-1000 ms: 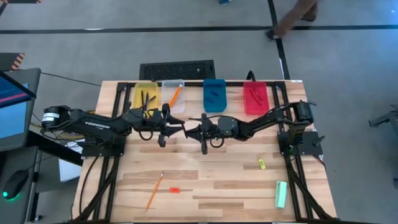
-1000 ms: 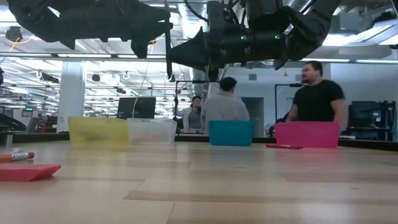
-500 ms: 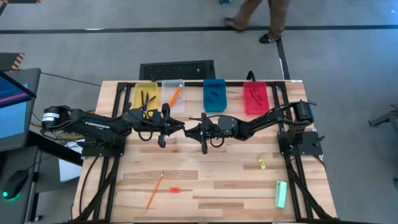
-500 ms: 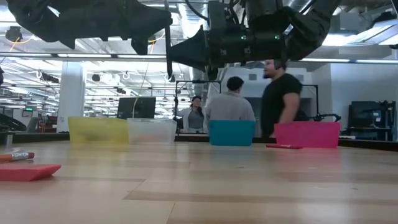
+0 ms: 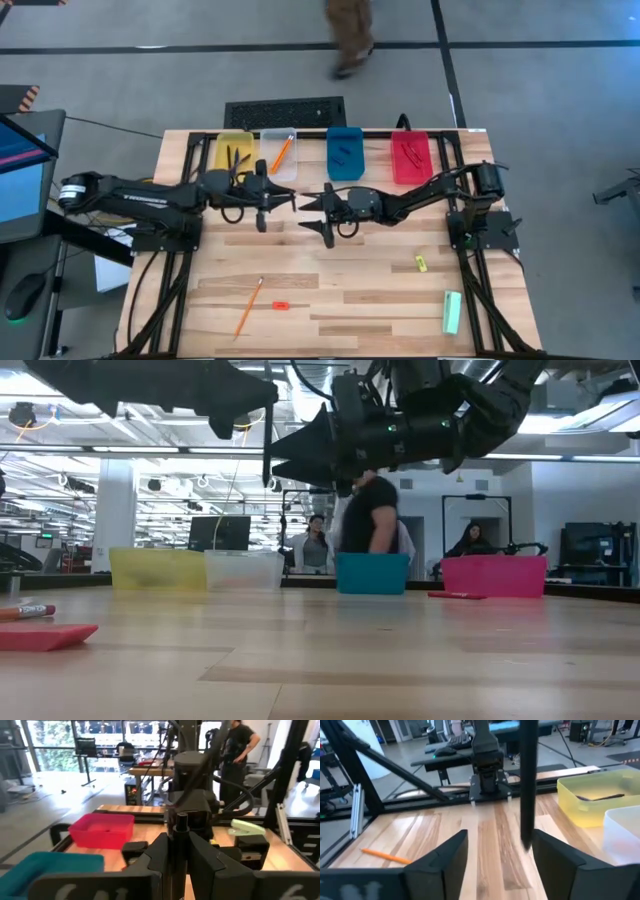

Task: Sort crayons/erasers/pens/pencils in bins
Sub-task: Put the black pen into the yellow bin

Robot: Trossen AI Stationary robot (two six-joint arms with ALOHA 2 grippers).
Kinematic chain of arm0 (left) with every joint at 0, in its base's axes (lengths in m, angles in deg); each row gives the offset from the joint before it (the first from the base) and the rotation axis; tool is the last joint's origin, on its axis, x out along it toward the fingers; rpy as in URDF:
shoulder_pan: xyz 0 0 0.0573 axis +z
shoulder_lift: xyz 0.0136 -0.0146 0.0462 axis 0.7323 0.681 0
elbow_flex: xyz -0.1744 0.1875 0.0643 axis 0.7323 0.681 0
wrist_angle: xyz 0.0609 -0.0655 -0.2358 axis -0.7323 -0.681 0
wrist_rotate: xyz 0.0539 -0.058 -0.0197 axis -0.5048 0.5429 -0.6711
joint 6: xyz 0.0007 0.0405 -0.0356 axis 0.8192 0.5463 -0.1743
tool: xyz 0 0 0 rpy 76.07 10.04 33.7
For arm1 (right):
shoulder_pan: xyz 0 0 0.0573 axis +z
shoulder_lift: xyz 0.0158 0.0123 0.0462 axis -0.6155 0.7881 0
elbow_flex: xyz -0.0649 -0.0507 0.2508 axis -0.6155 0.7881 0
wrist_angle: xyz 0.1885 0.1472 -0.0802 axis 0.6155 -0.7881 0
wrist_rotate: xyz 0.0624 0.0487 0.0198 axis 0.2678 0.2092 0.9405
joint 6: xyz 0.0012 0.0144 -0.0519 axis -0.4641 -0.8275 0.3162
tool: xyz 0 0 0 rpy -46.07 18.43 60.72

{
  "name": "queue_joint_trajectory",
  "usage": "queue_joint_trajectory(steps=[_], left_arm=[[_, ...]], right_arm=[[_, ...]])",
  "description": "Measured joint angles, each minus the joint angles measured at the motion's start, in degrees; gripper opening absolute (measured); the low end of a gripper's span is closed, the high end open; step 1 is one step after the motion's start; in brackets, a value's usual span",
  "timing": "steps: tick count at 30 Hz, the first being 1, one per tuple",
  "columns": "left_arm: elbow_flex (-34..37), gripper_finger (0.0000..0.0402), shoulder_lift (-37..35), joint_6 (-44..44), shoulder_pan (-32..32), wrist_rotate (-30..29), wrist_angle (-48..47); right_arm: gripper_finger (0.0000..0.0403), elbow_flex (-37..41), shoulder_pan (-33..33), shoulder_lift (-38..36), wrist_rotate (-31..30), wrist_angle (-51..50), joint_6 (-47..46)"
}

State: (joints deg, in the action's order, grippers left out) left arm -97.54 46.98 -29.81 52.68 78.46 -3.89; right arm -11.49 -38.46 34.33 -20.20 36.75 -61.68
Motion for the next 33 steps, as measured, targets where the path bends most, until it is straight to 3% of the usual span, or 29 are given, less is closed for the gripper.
queue_joint_trajectory(steps=[9, 14, 21, 26, 33], left_arm=[[-0.1, 0.0034, -12.4, -0.4, 0.5, -9.2, -18.9], [-0.1, 0.0034, -18.2, -2.6, 3.5, -10.2, -25.8], [-0.2, 0.0034, -19.5, -2.8, 6.4, -9.2, -30.7], [-6.5, 0.0034, -18.4, -1.9, 13.3, -16.2, -44.3], [-17.7, 0.0034, -11.3, 0.5, 29.5, -16.5, -63.3]], right_arm=[[0.0243, 0.0, 0.0, 0.0, 0.0, -0.6, 2.1], [0.0237, 0.0, 0.0, 0.0, 0.1, -0.6, 2.7], [0.0226, 0.0, 0.0, 0.0, 0.1, -0.6, 2.7], [0.0219, 0.0, 0.0, 0.0, 0.1, -0.7, 2.7], [0.021, 0.0, 0.1, 0.0, 0.2, -0.7, 2.7]])
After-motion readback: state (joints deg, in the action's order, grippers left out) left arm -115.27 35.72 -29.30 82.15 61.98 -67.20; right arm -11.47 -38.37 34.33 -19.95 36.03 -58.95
